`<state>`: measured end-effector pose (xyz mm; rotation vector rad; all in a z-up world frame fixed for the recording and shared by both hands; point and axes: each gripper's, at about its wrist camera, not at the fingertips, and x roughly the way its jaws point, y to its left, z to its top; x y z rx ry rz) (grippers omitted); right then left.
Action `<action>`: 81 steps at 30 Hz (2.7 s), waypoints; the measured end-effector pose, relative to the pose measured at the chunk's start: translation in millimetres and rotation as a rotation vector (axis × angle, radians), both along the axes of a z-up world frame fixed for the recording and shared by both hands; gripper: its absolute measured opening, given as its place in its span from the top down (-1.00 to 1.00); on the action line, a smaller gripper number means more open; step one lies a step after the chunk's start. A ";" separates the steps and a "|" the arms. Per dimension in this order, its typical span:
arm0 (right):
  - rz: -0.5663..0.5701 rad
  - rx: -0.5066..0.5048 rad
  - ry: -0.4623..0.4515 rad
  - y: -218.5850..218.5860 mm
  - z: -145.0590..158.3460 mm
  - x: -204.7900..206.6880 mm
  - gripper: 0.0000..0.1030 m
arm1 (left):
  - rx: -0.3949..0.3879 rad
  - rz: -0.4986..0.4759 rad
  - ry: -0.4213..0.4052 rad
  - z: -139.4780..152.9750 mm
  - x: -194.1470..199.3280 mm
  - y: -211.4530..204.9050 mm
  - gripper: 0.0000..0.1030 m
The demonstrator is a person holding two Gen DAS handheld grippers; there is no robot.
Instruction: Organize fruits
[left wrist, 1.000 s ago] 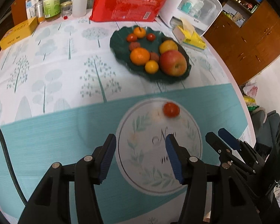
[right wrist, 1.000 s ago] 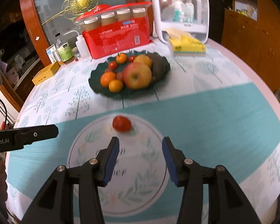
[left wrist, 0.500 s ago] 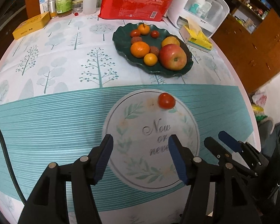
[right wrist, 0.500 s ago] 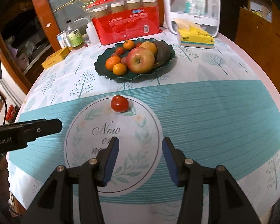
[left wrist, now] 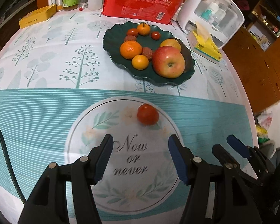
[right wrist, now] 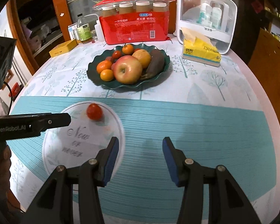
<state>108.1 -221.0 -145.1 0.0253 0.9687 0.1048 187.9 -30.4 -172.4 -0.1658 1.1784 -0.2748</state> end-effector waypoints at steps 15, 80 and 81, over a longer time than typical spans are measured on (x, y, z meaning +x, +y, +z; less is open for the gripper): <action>0.078 -0.034 0.053 -44.3 -27.8 17.1 0.05 | 0.028 0.133 0.024 -37.8 28.2 -31.2 -0.17; 0.048 0.009 0.067 -40.6 -26.3 6.1 0.04 | -0.062 0.173 -0.095 12.8 25.7 2.1 -0.13; 0.042 0.014 0.069 -36.5 -23.8 3.5 0.04 | -0.060 0.166 -0.090 14.0 20.6 5.2 -0.17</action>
